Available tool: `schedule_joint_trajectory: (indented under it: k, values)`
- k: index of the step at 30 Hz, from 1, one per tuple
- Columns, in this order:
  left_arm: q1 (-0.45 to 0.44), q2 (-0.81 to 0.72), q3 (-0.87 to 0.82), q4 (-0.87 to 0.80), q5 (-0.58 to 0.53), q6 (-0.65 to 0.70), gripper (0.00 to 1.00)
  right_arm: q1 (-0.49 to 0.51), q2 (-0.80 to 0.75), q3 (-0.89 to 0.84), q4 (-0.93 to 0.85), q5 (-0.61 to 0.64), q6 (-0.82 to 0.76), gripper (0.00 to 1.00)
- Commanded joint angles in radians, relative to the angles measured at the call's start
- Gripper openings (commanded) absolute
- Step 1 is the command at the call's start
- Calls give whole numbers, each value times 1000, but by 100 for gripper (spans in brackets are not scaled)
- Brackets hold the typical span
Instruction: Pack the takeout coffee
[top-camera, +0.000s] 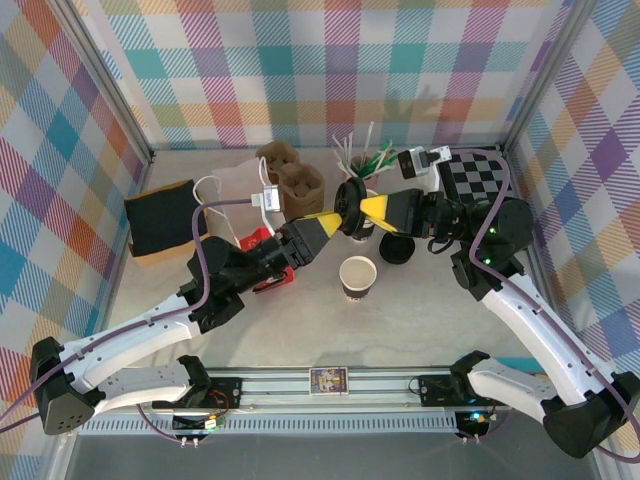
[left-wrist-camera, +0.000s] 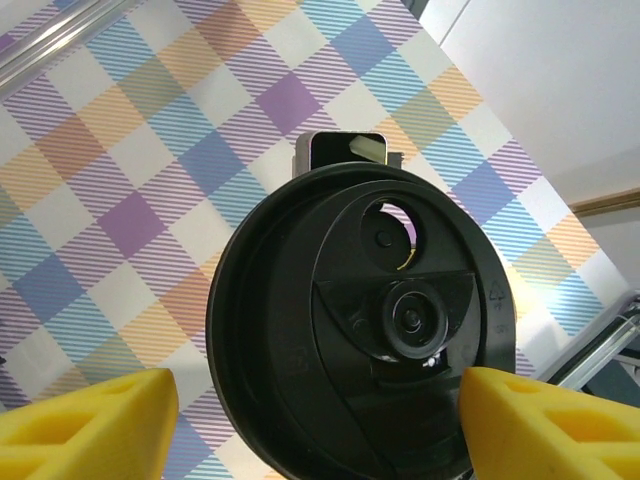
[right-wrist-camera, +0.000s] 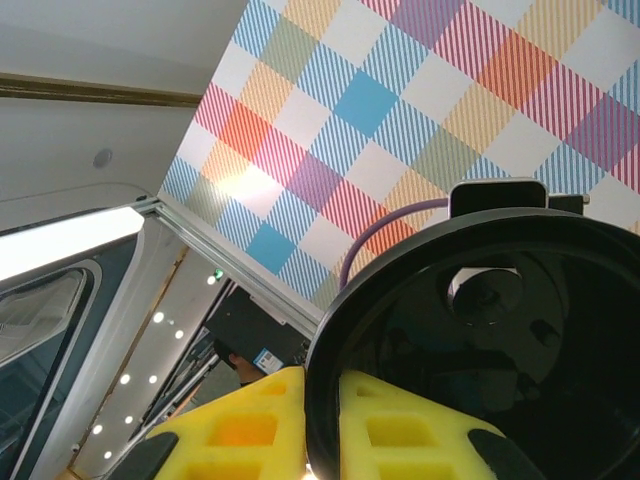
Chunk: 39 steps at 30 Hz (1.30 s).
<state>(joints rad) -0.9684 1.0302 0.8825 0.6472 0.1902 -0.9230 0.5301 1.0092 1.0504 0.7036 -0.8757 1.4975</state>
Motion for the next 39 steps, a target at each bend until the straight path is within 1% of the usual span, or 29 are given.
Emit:
schedule_joint_trajectory:
  k: [1, 9, 14, 21, 30, 34, 39]
  values:
    - [-9, -10, 25, 84, 1, -10, 71, 5, -16, 7, 74, 22, 7, 14]
    - [-9, 6, 9, 170, 7, -46, 64, 5, -23, -16, 58, 36, -10, 14]
    - [-9, 18, 9, 188, 14, -54, 63, 5, -9, -27, 112, 51, 20, 13]
    - [-8, 38, 4, 227, 25, -74, 68, 5, 6, -19, 175, 58, 49, 13]
    - [-9, 60, 5, 267, 32, -95, 69, 12, 26, -20, 261, 74, 96, 13]
    - [-9, 66, 7, 276, 31, -100, 69, 18, 21, -17, 256, 72, 92, 13]
    - [-9, 65, 14, 282, 29, -105, 62, 18, 10, -37, 242, 71, 77, 14]
